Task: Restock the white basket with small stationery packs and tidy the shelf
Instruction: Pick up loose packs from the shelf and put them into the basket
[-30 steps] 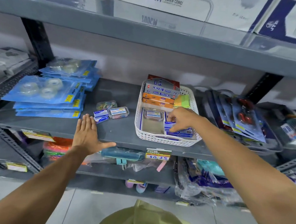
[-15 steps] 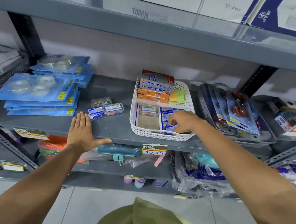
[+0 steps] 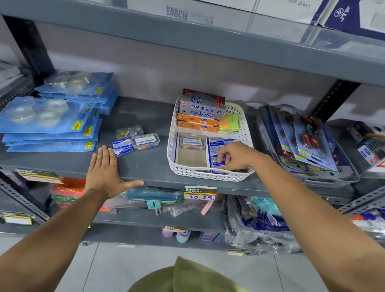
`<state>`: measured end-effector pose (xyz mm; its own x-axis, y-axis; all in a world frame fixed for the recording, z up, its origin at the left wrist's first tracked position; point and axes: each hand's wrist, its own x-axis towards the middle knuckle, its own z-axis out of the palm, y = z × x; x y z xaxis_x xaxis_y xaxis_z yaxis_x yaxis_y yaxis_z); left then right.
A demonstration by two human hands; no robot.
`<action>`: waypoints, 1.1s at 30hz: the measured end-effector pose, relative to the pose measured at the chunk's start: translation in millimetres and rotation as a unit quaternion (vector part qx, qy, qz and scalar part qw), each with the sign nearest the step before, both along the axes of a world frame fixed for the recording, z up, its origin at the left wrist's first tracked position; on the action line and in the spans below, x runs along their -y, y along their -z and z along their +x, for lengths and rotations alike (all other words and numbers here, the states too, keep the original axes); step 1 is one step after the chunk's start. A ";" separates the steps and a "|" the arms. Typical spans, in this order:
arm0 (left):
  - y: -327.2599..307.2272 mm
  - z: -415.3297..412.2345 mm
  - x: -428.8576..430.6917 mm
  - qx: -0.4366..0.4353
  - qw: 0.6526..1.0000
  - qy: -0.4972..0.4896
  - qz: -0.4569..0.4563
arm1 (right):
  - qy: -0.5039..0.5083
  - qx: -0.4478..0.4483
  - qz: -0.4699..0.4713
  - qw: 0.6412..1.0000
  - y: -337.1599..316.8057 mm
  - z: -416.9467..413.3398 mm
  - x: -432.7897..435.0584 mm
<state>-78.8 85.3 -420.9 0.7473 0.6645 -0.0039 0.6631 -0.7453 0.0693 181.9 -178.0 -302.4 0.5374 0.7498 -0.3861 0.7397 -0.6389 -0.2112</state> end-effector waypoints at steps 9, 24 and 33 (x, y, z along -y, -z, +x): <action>-2.9 -0.8 0.8 -0.002 1.000 0.003 0.002 | 0.048 0.047 -0.039 0.997 2.1 -12.1 -6.7; -2.0 -0.8 0.9 -0.012 1.000 -0.001 0.008 | 0.158 -0.005 -0.044 0.987 1.1 -15.5 -6.2; -0.6 -0.6 0.3 -0.011 1.000 0.002 0.012 | 0.231 0.046 -0.023 0.972 10.6 -15.8 -6.7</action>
